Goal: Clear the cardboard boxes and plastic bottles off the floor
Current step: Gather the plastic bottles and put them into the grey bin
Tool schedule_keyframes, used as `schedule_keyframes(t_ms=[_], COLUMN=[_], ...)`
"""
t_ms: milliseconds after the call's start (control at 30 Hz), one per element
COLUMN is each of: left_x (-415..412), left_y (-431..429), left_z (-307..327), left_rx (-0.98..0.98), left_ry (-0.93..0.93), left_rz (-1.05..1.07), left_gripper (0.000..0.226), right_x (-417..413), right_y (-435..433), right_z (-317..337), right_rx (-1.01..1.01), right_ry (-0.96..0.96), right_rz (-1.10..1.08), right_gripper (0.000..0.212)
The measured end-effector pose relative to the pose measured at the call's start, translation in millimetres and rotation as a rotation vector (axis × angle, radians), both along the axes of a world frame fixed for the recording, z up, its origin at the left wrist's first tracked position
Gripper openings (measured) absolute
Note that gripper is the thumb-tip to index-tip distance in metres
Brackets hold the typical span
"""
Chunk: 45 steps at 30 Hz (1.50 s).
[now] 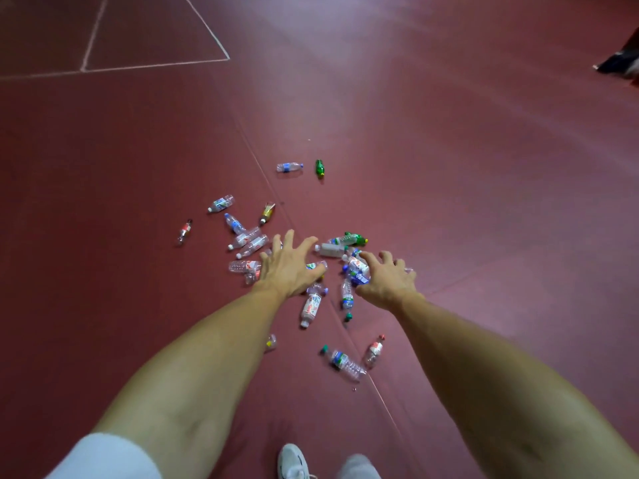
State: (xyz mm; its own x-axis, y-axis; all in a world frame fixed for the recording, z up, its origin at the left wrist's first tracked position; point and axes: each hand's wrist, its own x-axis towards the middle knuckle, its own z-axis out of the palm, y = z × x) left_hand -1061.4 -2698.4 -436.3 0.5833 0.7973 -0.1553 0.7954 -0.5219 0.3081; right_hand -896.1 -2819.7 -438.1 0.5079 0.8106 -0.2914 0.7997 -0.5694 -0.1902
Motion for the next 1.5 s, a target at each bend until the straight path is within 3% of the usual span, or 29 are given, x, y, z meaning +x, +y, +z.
schedule_keyframes(t_ms=[433, 800, 1000, 1500], left_x=[52.4, 138.5, 167.3, 201.8], left_y=[114.6, 225.3, 272.1, 266.7], left_z=[-14.7, -85.2, -224.9, -692.6], left_rx=[-0.037, -0.099, -0.138, -0.211], left_ry=[0.005, 0.046, 0.069, 0.163], left_rz=[0.055, 0.174, 0.175, -0.010], left_gripper=[0.065, 0.066, 0.070, 0.076], right_x=[80.6, 163.3, 182.0, 212.7], right_y=[122.5, 273.6, 318.8, 292.7], right_z=[1.5, -78.1, -222.4, -694.1], right_rx=[-0.075, -0.094, -0.134, -0.287], right_ry=[0.027, 0.023, 0.012, 0.031], right_rz=[0.010, 0.180, 0.206, 0.118], right_gripper=[0.073, 0.078, 0.084, 0.088])
